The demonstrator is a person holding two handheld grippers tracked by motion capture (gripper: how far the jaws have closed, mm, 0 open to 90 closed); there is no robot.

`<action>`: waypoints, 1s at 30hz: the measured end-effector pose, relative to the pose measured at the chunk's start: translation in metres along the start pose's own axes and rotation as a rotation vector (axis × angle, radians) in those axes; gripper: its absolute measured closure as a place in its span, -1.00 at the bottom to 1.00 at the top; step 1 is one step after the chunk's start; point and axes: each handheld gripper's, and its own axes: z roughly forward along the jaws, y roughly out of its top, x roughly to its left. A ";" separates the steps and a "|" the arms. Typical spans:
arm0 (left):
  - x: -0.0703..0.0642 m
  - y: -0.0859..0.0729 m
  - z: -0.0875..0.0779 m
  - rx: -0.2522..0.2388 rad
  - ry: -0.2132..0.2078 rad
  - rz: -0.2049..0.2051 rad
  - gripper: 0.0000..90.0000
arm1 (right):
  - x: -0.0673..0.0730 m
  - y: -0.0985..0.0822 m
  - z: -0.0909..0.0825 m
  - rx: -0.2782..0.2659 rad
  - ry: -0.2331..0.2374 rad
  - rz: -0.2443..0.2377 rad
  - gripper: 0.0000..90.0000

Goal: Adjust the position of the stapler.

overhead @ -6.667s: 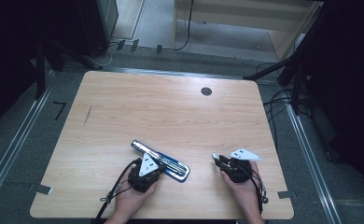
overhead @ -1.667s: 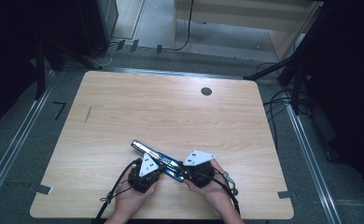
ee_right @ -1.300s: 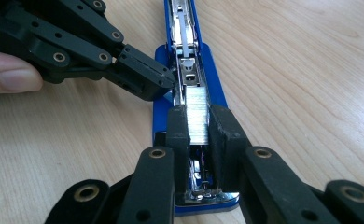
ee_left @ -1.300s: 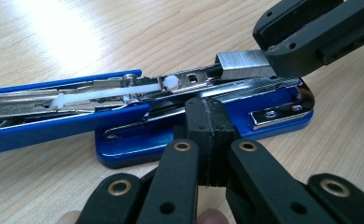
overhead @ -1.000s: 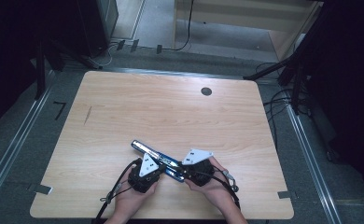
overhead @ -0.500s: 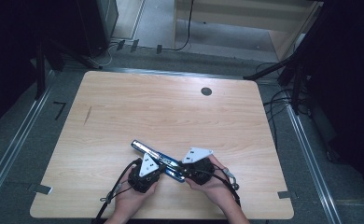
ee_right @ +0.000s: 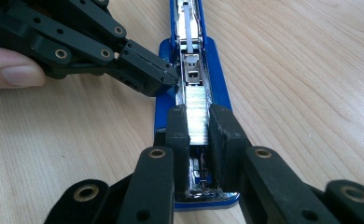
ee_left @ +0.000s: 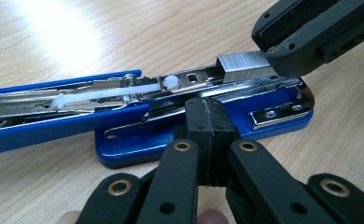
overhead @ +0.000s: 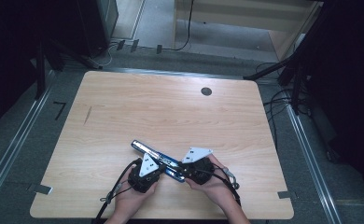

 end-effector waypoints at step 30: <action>0.000 0.000 0.000 -0.001 0.000 0.000 1.00 | -0.001 0.000 -0.001 0.003 0.007 -0.003 0.77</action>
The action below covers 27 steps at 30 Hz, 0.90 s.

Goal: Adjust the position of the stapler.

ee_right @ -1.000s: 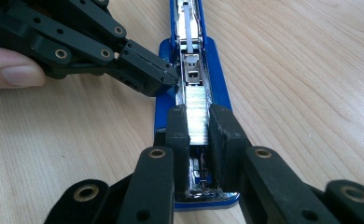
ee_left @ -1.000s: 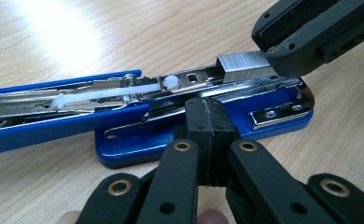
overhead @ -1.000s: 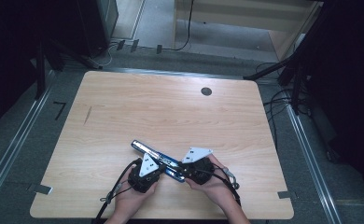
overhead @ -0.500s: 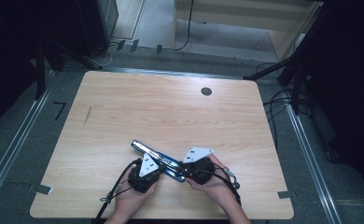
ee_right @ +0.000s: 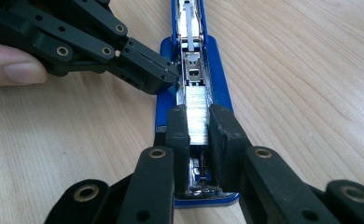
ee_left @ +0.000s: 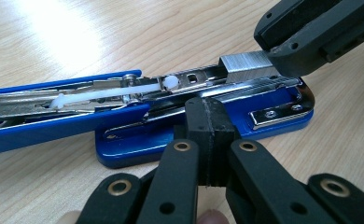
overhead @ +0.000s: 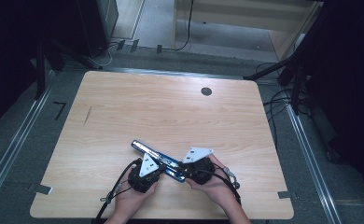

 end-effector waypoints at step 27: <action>0.000 0.000 0.000 0.000 0.000 0.000 1.00 | -0.001 0.000 0.000 0.003 0.006 0.005 0.76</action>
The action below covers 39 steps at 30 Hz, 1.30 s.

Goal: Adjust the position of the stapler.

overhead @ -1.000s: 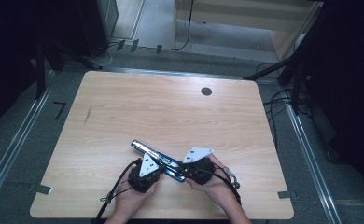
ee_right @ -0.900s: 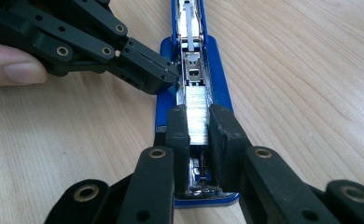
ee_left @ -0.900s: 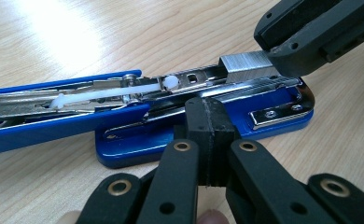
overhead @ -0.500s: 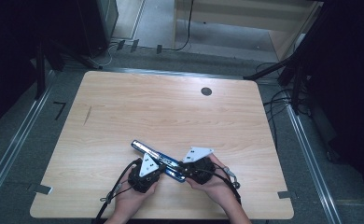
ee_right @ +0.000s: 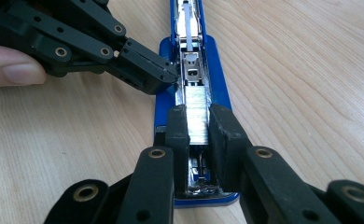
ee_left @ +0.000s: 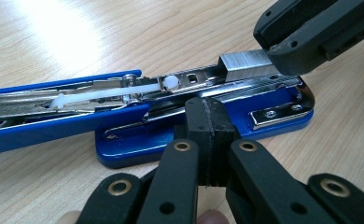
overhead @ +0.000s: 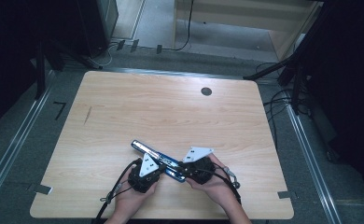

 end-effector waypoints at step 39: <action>0.000 0.000 0.000 0.000 0.000 0.001 1.00 | -0.001 0.002 -0.001 0.012 -0.001 -0.015 0.77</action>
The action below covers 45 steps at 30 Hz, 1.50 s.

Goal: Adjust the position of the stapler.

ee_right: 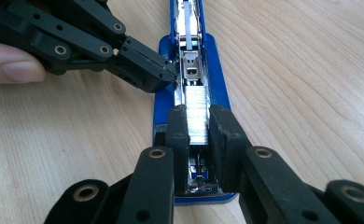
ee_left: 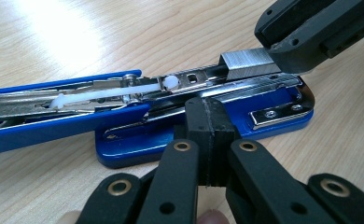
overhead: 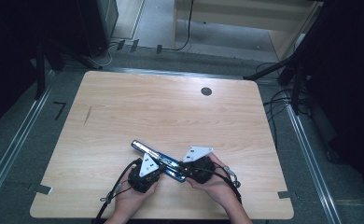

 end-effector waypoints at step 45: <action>0.000 0.000 0.000 0.000 0.000 0.000 1.00 | -0.001 0.002 -0.001 -0.015 0.009 0.022 0.77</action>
